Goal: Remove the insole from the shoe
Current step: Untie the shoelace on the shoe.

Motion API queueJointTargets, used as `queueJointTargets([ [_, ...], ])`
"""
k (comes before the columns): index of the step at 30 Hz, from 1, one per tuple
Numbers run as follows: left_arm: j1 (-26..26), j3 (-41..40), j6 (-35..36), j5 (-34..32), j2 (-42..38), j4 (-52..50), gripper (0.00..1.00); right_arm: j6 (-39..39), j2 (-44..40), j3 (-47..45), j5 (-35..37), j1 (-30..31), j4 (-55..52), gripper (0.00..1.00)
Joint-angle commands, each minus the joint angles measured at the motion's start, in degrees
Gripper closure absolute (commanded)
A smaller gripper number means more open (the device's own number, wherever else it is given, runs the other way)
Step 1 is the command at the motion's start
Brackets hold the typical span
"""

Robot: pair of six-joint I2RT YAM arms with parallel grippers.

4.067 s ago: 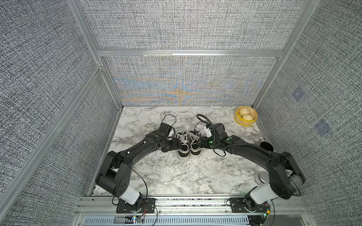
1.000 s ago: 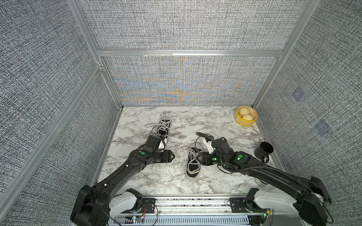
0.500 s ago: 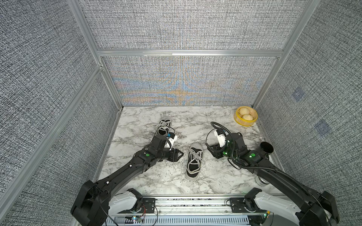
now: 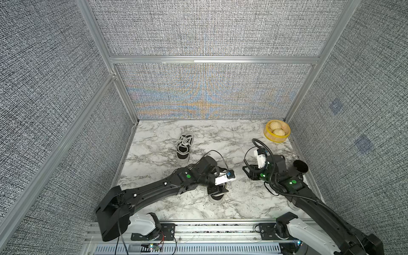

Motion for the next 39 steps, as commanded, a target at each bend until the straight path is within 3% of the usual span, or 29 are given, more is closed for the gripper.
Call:
queueJointTargets([
  [1,-1.21,4.24,11.04,-3.23,4.82,-6.22,0.33,2.01,-1.81,-0.71,-0.87,-0.44,0.18,0.54],
  [4,-1.92,7.27,13.80,-4.53,8.78,-8.12,0.28,2.76,-3.90,-1.78,-0.88,-0.80,0.07,0.54],
  [6,-2.35,9.04,14.57,-7.00,11.10,-8.49,0.19,3.18,-5.08,-2.42,-0.96,-0.97,0.10,0.54],
  [9,-2.84,10.59,15.14,-12.27,14.03,-7.48,0.20,3.78,-6.54,-3.13,-0.90,-1.19,-0.01,0.53],
  [19,-2.94,13.89,12.98,-20.24,19.26,-4.58,0.57,3.77,-9.36,-3.50,-0.25,-1.88,-1.20,0.53],
  [25,-2.92,14.26,10.79,-21.49,18.94,-4.75,0.93,3.53,-10.04,-3.16,-0.25,-2.24,-2.00,0.53],
  [27,-2.92,13.46,6.78,-22.48,17.21,-2.46,1.00,3.29,-9.90,-2.86,-0.75,-2.22,-2.10,0.53],
  [30,-2.39,10.00,-1.85,-24.67,12.98,3.87,1.00,2.63,-8.82,-2.45,-3.51,-2.22,-1.71,0.53],
  [39,2.60,0.77,-28.63,-15.83,8.61,13.36,1.00,5.01,-1.21,-3.53,-15.85,0.65,6.42,0.55],
])
